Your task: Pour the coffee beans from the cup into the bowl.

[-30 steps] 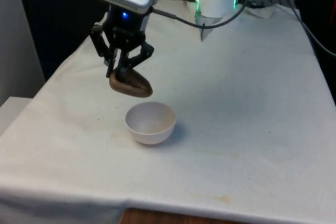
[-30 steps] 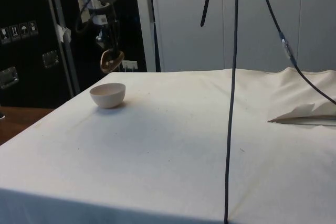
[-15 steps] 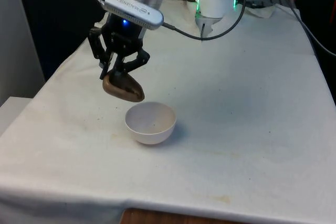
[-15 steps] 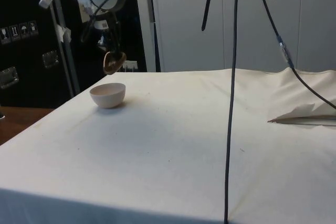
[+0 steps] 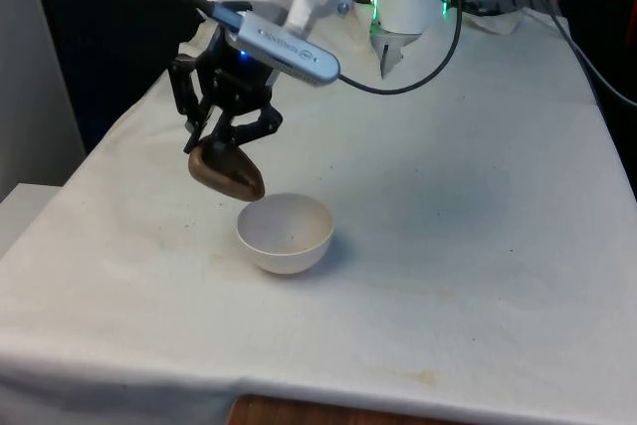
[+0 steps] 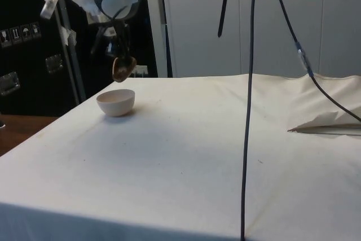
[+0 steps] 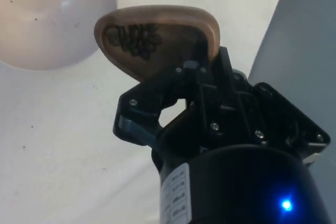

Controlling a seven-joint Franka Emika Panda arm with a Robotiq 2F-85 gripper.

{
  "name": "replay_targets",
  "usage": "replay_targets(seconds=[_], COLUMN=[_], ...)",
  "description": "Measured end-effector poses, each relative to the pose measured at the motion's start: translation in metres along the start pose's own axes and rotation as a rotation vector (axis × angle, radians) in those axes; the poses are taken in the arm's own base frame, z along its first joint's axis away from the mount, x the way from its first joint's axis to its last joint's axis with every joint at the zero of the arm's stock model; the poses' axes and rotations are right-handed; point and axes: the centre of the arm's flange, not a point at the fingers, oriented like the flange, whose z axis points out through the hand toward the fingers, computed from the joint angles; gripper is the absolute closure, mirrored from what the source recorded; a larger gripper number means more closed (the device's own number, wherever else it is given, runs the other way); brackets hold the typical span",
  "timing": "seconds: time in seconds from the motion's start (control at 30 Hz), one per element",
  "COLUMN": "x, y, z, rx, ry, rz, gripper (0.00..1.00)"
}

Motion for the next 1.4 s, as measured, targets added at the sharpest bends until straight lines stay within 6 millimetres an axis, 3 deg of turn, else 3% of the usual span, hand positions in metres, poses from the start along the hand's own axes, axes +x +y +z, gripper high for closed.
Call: replay_targets(seconds=[1.4], x=[-0.002], y=[-0.066], z=[-0.01], rx=[-0.253], ry=[0.04], rz=[0.036], gripper=[0.98])
